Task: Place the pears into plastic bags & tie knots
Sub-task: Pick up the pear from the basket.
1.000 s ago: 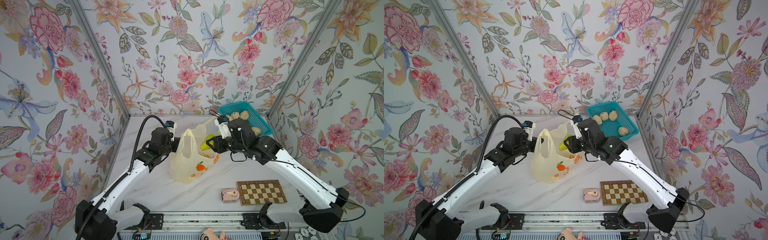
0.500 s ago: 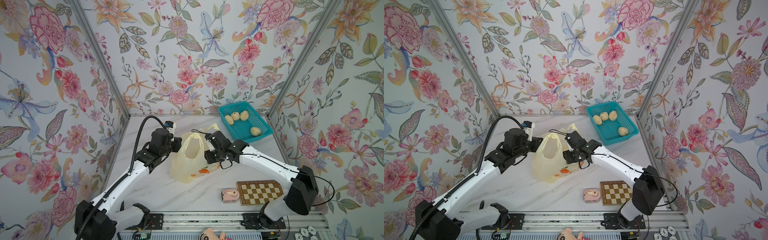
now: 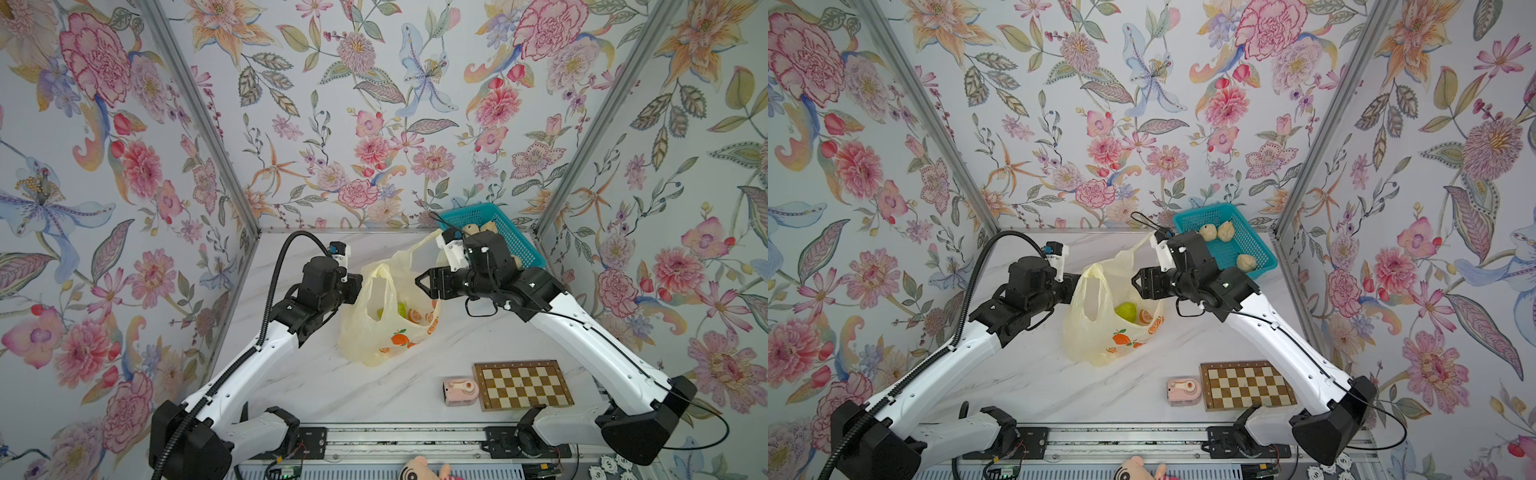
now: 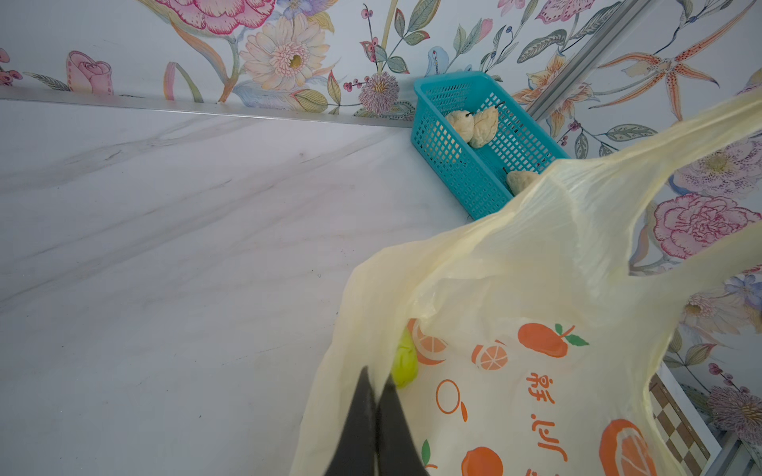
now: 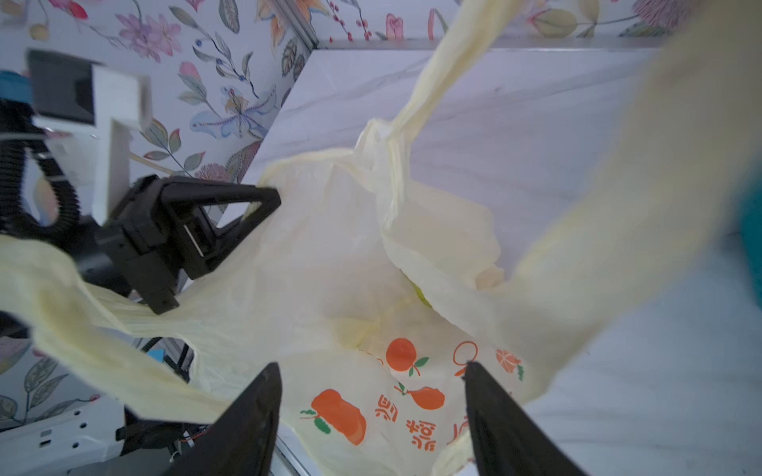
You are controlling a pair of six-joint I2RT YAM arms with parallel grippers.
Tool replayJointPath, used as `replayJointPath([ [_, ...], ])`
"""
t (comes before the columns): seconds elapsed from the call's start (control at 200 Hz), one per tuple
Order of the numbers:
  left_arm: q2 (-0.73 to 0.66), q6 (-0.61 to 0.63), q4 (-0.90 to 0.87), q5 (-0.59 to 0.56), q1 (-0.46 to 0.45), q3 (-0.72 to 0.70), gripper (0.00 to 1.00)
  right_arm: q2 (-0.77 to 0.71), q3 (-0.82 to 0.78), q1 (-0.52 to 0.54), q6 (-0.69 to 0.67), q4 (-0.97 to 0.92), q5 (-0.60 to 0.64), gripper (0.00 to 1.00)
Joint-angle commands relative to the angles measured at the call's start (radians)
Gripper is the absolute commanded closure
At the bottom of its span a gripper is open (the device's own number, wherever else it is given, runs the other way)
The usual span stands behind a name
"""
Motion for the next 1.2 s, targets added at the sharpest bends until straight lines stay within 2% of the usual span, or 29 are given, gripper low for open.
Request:
replayJointPath([
  [0.0, 0.005, -0.011, 0.014, -0.023, -0.007, -0.009, 1.0, -0.029, 0.025, -0.121, -0.022, -0.03, -0.033, 0.3],
  [0.13, 0.012, -0.012, 0.013, -0.016, -0.008, 0.0, 1.0, -0.005, 0.023, -0.288, -0.068, -0.023, -0.039, 0.3],
  [0.265, 0.008, -0.012, 0.007, -0.017, -0.007, 0.005, 1.0, 0.088, 0.011, -0.447, -0.11, 0.004, -0.031, 0.3],
  [0.395, 0.003, -0.014, 0.005, -0.017, -0.008, 0.008, 1.0, 0.237, 0.043, -0.567, -0.147, 0.015, 0.062, 0.3],
  [0.516, -0.001, -0.017, 0.006, -0.007, -0.008, 0.006, 1.0, 0.41, 0.138, -0.637, -0.186, 0.013, 0.155, 0.31],
  [0.701, 0.003, -0.016, 0.005, -0.005, -0.007, 0.006, 1.0, 0.67, 0.294, -0.714, -0.19, 0.015, 0.203, 0.29],
  [0.996, 0.015, -0.02, 0.02, 0.024, -0.008, -0.003, 1.0, 1.011, 0.565, -0.731, -0.236, 0.007, 0.263, 0.18],
  [1.106, 0.021, -0.016, 0.014, 0.029, -0.006, 0.0, 1.0, 1.113, 0.665, -0.732, -0.233, -0.021, 0.253, 0.17],
  [1.191, 0.025, -0.008, 0.0, 0.025, -0.006, 0.009, 1.0, 1.16, 0.717, -0.727, -0.231, -0.042, 0.25, 0.21],
])
